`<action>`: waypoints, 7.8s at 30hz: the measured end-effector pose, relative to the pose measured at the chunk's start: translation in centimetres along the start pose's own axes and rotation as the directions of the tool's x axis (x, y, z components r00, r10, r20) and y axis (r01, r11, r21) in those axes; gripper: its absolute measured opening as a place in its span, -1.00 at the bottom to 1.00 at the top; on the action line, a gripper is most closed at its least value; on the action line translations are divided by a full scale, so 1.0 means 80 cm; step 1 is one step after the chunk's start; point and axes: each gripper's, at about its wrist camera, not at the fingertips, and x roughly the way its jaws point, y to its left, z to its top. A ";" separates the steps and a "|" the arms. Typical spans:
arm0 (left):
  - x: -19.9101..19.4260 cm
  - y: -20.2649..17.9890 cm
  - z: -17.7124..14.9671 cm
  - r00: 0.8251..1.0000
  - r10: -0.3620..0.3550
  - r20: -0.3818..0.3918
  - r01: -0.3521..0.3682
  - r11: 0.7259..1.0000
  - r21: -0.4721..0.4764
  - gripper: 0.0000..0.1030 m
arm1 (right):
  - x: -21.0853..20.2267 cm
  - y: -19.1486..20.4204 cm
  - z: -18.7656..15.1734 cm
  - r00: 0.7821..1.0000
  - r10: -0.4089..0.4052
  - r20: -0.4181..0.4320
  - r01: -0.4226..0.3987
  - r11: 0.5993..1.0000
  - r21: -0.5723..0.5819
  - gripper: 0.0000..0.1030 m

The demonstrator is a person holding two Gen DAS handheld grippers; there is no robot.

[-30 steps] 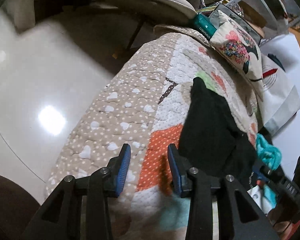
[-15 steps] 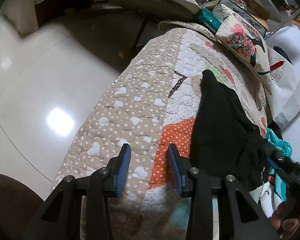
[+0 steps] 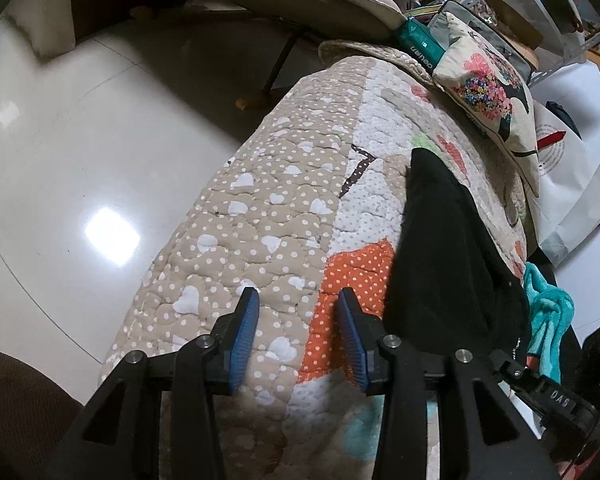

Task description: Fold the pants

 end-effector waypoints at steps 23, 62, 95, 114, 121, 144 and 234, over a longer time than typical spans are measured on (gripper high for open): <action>-0.011 -0.024 0.011 1.000 -0.013 -0.014 0.014 0.998 0.059 -0.16 | -0.087 -0.014 -0.007 0.957 -0.020 0.290 -0.003 0.997 0.076 -0.08; 0.228 -0.516 -0.087 0.896 0.083 -0.435 0.347 0.480 0.806 -0.55 | -0.048 -0.191 -0.036 0.928 -0.081 0.364 -0.129 0.847 0.516 -0.49; 0.069 -0.131 0.132 0.836 -0.476 -0.273 0.502 0.865 0.026 -0.42 | 0.012 0.166 -0.027 0.949 -0.002 0.315 0.136 0.905 -0.403 -0.57; -0.026 -0.066 0.164 0.927 -0.370 -0.062 0.371 0.928 0.023 -0.38 | -0.006 0.192 -0.059 0.977 0.053 0.209 0.073 0.832 -0.549 0.40; -0.017 -0.147 0.132 0.910 -0.389 -0.142 0.410 0.896 0.173 -0.17 | -0.057 0.112 -0.029 0.960 0.068 0.271 0.030 0.938 -0.344 0.40; 0.024 -0.058 0.107 0.975 -0.211 -0.075 0.213 0.977 0.019 0.33 | -0.005 -0.024 -0.003 0.974 0.118 0.194 -0.140 0.985 0.105 0.55; 0.099 -0.184 0.110 0.975 0.006 -0.221 0.015 0.996 0.091 0.30 | -0.002 -0.081 0.084 0.975 0.054 0.215 -0.097 0.977 0.191 0.20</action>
